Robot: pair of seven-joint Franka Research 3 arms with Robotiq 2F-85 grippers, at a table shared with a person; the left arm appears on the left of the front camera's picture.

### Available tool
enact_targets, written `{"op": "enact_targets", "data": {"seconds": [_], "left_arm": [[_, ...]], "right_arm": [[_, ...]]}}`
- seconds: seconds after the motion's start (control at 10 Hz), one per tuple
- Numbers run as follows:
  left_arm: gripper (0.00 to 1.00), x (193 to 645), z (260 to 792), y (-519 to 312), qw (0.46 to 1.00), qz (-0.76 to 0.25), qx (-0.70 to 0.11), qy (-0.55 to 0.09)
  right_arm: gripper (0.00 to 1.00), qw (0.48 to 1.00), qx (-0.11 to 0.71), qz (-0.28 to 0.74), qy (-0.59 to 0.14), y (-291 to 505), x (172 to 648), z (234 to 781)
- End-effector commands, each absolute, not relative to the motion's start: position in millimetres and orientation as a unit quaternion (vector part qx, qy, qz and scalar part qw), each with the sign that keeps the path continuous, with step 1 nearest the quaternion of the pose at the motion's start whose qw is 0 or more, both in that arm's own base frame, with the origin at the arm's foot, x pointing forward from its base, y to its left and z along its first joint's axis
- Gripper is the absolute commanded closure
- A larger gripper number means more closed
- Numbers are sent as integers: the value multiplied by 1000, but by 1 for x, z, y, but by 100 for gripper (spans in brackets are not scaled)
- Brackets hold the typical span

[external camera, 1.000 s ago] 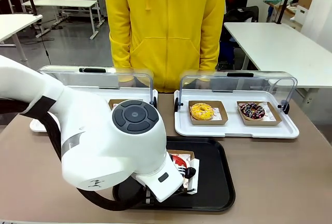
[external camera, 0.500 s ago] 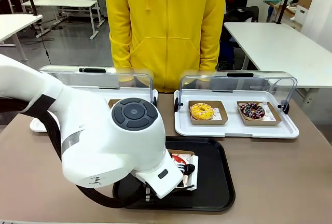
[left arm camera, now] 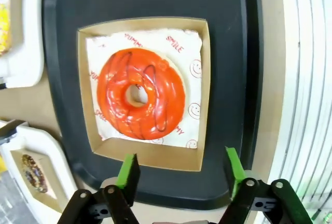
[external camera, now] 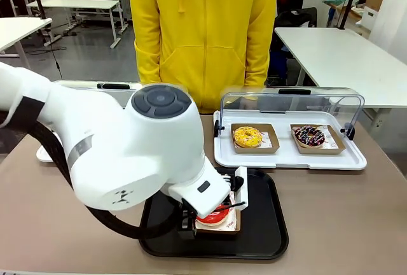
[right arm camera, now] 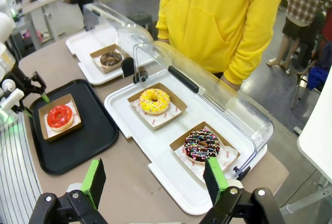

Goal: Move the first donut from the left to the tray.
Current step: Pick up the Paper togo box containing the Donut indicated by the person and place it on the Handle tray.

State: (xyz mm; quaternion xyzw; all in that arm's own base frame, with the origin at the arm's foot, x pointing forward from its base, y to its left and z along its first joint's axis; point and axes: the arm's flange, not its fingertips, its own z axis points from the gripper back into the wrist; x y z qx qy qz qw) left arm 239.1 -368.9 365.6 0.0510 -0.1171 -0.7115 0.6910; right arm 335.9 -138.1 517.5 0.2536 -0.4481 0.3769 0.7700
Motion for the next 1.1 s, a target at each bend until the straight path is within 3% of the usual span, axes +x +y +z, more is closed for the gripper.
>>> {"op": "enact_targets", "data": {"seconds": [0.0, 1.0], "left_arm": [[0, 241, 385, -365, 687, -717, 46, -111], [0, 240, 376, -371, 690, -712, 52, -119]], "right_arm": [[0, 758, 254, 381, -464, -138, 340, 518], [0, 758, 254, 381, -464, -138, 340, 518]]}}
